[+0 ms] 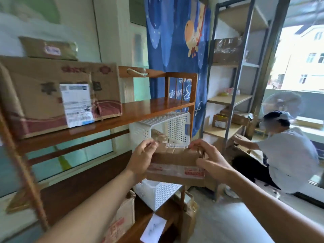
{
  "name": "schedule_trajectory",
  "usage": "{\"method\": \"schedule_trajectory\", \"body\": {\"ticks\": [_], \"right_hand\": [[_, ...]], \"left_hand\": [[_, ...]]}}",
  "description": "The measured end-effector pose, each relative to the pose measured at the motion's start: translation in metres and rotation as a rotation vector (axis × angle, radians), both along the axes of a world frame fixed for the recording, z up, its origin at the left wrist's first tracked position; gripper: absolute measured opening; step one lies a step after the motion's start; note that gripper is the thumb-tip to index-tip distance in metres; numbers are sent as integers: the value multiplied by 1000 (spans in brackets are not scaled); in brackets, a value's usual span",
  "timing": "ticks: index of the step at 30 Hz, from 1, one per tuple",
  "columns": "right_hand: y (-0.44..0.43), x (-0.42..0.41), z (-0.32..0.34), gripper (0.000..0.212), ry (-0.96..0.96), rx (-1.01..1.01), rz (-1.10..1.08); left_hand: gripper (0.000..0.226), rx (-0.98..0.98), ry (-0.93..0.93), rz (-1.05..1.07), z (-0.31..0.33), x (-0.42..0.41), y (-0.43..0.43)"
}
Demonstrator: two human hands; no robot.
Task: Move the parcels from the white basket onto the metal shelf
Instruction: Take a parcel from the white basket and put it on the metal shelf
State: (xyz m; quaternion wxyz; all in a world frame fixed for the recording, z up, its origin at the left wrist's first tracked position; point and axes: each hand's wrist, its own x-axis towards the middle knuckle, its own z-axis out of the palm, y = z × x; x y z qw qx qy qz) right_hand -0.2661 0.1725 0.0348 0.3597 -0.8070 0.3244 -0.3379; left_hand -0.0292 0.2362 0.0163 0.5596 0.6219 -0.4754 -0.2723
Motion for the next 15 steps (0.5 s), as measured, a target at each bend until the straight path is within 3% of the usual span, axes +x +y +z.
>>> {"method": "schedule_trajectory", "body": {"ticks": [4, 6, 8, 10, 12, 13, 15], "right_hand": [[77, 74, 1, 62, 41, -51, 146], [121, 120, 11, 71, -41, -24, 240], [167, 161, 24, 77, -195, 148, 382], [207, 199, 28, 63, -327, 377, 421], [240, 233, 29, 57, -305, 655, 334], [254, 243, 28, 58, -265, 731, 314], [280, 257, 29, 39, -212, 781, 337]], "left_hand": [[31, 48, 79, 275, 6, 38, 121], [29, -35, 23, 465, 9, 60, 177], [30, -182, -41, 687, 16, 79, 233], [35, -348, -32, 874, 21, 96, 285], [31, -430, -71, 999, 27, 106, 331], [26, -461, -132, 1039, 30, 109, 350], [13, -552, -180, 1050, 35, 110, 381]]}}
